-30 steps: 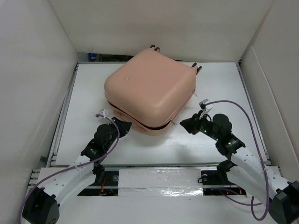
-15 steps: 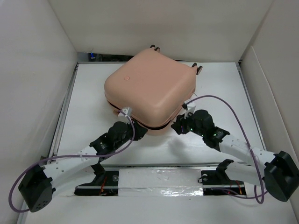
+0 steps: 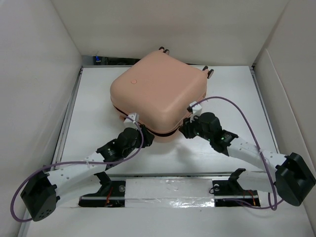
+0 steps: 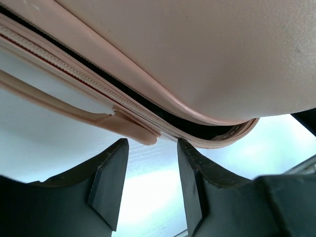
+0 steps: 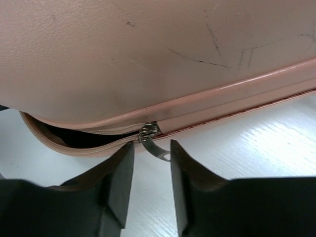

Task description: Pack the luggage

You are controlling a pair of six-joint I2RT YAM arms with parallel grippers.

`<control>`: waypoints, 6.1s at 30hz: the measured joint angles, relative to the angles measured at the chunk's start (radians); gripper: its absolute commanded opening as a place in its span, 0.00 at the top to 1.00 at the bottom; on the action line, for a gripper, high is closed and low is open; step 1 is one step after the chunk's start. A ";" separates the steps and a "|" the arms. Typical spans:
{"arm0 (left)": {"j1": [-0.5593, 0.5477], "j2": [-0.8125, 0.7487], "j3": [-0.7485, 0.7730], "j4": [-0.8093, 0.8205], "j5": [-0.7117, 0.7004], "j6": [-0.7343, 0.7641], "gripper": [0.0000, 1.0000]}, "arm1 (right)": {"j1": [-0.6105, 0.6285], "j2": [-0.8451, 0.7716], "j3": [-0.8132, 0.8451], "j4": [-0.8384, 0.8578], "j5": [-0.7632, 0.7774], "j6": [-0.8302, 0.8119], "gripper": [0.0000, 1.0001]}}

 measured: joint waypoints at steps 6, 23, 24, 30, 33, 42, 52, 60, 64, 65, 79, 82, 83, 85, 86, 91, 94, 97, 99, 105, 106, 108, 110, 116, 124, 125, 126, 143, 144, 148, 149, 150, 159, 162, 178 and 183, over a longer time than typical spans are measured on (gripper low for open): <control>0.002 0.001 0.006 -0.016 -0.026 -0.005 0.59 | 0.005 0.026 0.000 0.040 -0.016 -0.012 1.00; 0.079 -0.089 -0.004 -0.063 -0.063 -0.013 0.59 | 0.024 -0.009 -0.079 0.079 0.058 0.013 0.61; 0.089 -0.085 -0.004 -0.063 -0.059 -0.012 0.59 | 0.024 0.000 -0.076 0.076 0.066 0.012 0.59; 0.102 -0.039 -0.004 -0.057 -0.033 -0.007 0.58 | 0.024 0.032 -0.029 0.053 0.109 -0.006 0.52; 0.102 -0.027 -0.009 -0.049 -0.020 -0.005 0.58 | 0.024 0.035 -0.008 0.039 0.114 -0.016 0.53; 0.107 0.015 -0.019 0.016 0.031 0.002 0.59 | 0.031 0.100 0.044 0.018 0.059 -0.027 0.80; 0.092 0.094 -0.013 0.117 0.027 0.011 0.59 | 0.092 0.078 0.005 0.052 0.137 -0.007 1.00; 0.084 0.163 0.014 0.149 0.033 0.014 0.58 | 0.298 0.044 -0.012 0.014 0.346 0.084 1.00; 0.079 0.195 0.019 0.169 0.033 0.013 0.58 | 0.391 0.026 -0.014 -0.013 0.484 0.162 1.00; 0.074 0.203 0.024 0.170 0.029 0.013 0.58 | 0.403 0.026 -0.014 -0.016 0.509 0.180 1.00; 0.004 0.284 0.092 0.195 -0.066 0.018 0.58 | 0.451 0.029 0.025 -0.093 0.627 0.243 1.00; 0.024 0.281 0.092 0.183 -0.037 0.019 0.58 | 0.481 -0.043 -0.001 -0.117 0.612 0.252 1.00; 0.031 0.279 0.092 0.181 -0.026 0.020 0.58 | 0.496 -0.078 -0.014 -0.126 0.610 0.261 1.00; 0.055 0.278 0.093 0.178 0.011 0.021 0.56 | 0.529 -0.151 -0.032 -0.135 0.549 0.296 1.00; 0.062 0.278 0.094 0.185 0.033 0.020 0.52 | 0.568 -0.198 -0.045 -0.145 0.488 0.315 1.00; 0.114 0.271 0.099 0.186 0.056 0.033 0.30 | 0.634 -0.383 -0.097 -0.184 0.328 0.369 1.00; 0.161 0.200 0.080 0.177 0.048 0.032 0.32 | 0.592 -0.404 -0.097 -0.198 0.305 0.378 1.00; 0.210 0.111 0.042 0.177 0.038 0.023 0.35 | 0.583 -0.402 -0.097 -0.217 0.304 0.380 1.00; 0.237 0.093 0.027 0.180 0.038 0.011 0.36 | 0.571 -0.389 -0.097 -0.222 0.309 0.379 1.00; 0.286 0.184 0.017 0.214 0.064 -0.002 0.39 | 0.441 -0.317 -0.093 -0.240 0.344 0.369 0.61; 0.291 0.208 0.017 0.216 0.069 -0.003 0.39 | 0.413 -0.314 -0.093 -0.239 0.347 0.361 0.57; 0.301 0.249 0.017 0.225 0.076 -0.002 0.39 | 0.356 -0.316 -0.093 -0.235 0.347 0.346 0.55; 0.319 0.282 0.017 0.239 0.084 -0.002 0.39 | 0.293 -0.317 -0.093 -0.217 0.335 0.324 0.52; 0.387 0.367 0.019 0.343 0.105 -0.002 0.40 | 0.106 -0.272 -0.093 -0.109 0.237 0.263 0.50; 0.420 0.467 0.035 0.449 0.143 -0.002 0.56 | 0.047 -0.107 -0.074 -0.036 0.094 0.188 0.50; 0.421 0.475 0.038 0.466 0.148 -0.002 0.58 | 0.045 -0.096 -0.073 -0.028 0.076 0.182 0.50; 0.421 0.484 0.040 0.479 0.151 -0.001 0.59 | 0.045 -0.088 -0.073 -0.021 0.064 0.178 0.50; 0.427 0.592 0.047 0.661 0.146 -0.021 1.00 | -0.006 0.052 -0.040 0.100 0.045 0.148 1.00; 0.418 0.581 0.027 0.673 0.134 -0.021 1.00 | -0.007 0.051 -0.040 0.101 0.043 0.148 1.00; 0.351 0.487 -0.085 0.718 0.088 -0.039 1.00 | -0.019 0.006 -0.041 0.039 0.046 0.143 1.00; 0.327 0.453 -0.121 0.728 0.077 -0.050 1.00 | -0.020 -0.010 -0.042 0.013 0.046 0.142 1.00; 0.302 0.419 -0.153 0.731 0.067 -0.063 1.00 | -0.020 -0.037 -0.047 -0.015 0.048 0.141 1.00; 0.054 0.182 -0.270 0.580 -0.213 -0.166 1.00 | 0.227 -0.167 -0.129 -0.074 0.144 0.224 1.00; -0.013 0.170 -0.270 0.554 -0.298 -0.194 1.00 | 0.260 -0.200 -0.126 -0.125 0.174 0.225 1.00; -0.312 0.482 -0.093 0.601 -0.575 -0.274 1.00 | 0.109 -0.244 -0.100 -0.281 0.180 0.165 1.00; -0.243 0.589 -0.030 0.719 -0.458 -0.269 1.00 | 0.358 -0.306 -0.108 -0.212 0.095 0.262 1.00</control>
